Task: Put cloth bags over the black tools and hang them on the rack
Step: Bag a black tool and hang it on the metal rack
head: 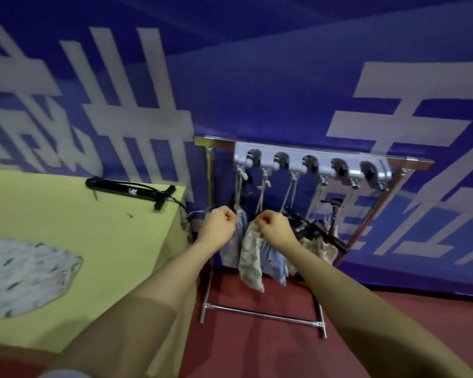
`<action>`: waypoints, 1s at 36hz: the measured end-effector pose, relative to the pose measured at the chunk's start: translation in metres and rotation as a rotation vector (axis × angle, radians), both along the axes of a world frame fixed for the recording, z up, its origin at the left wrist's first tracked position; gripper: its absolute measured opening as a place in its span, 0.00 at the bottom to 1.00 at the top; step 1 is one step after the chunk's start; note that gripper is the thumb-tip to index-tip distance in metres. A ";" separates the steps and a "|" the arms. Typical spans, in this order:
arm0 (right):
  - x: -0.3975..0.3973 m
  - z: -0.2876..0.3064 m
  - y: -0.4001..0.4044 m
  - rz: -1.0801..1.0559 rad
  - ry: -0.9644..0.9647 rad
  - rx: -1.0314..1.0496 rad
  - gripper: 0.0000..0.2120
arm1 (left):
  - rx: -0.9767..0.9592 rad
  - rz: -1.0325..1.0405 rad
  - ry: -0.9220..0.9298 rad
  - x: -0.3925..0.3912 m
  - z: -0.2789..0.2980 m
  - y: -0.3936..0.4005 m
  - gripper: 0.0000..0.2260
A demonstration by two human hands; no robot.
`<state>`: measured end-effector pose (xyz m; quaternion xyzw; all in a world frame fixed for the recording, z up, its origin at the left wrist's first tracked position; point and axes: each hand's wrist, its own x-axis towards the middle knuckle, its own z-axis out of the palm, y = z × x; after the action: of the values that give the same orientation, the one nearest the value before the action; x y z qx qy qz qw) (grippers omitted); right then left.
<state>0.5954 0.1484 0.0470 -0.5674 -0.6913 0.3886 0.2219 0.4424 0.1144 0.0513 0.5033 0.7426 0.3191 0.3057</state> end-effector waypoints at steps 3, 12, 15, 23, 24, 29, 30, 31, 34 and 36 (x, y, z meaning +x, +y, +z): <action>-0.053 -0.002 -0.017 0.057 0.002 0.022 0.09 | 0.021 0.065 -0.034 -0.048 0.002 -0.026 0.11; -0.178 -0.005 -0.056 0.206 0.039 0.016 0.12 | 0.008 0.185 -0.022 -0.167 0.007 -0.091 0.08; -0.210 -0.006 -0.062 0.276 0.019 0.021 0.11 | -0.004 0.225 -0.020 -0.196 0.004 -0.104 0.07; -0.287 -0.016 -0.061 0.426 -0.005 -0.020 0.09 | -0.028 0.371 -0.034 -0.265 -0.013 -0.119 0.06; -0.293 -0.018 -0.060 0.439 -0.006 -0.023 0.09 | -0.028 0.375 -0.035 -0.270 -0.015 -0.120 0.06; -0.329 -0.032 -0.047 0.534 -0.034 -0.035 0.09 | -0.036 0.450 -0.050 -0.303 -0.024 -0.119 0.06; -0.336 -0.034 -0.045 0.547 -0.038 -0.039 0.08 | -0.036 0.470 -0.064 -0.308 -0.027 -0.118 0.07; -0.339 -0.036 -0.044 0.554 -0.039 -0.041 0.08 | -0.041 0.482 -0.074 -0.312 -0.028 -0.119 0.07; -0.357 -0.045 -0.040 0.600 -0.056 -0.062 0.08 | -0.081 0.535 -0.055 -0.326 -0.039 -0.119 0.09; -0.367 -0.053 -0.038 0.629 -0.073 -0.066 0.08 | -0.092 0.562 -0.042 -0.334 -0.046 -0.122 0.09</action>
<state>0.2288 0.1107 -0.0061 -0.3463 -0.8273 0.4397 0.0475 0.1085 -0.0076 0.0048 0.2568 0.8600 0.3679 0.2432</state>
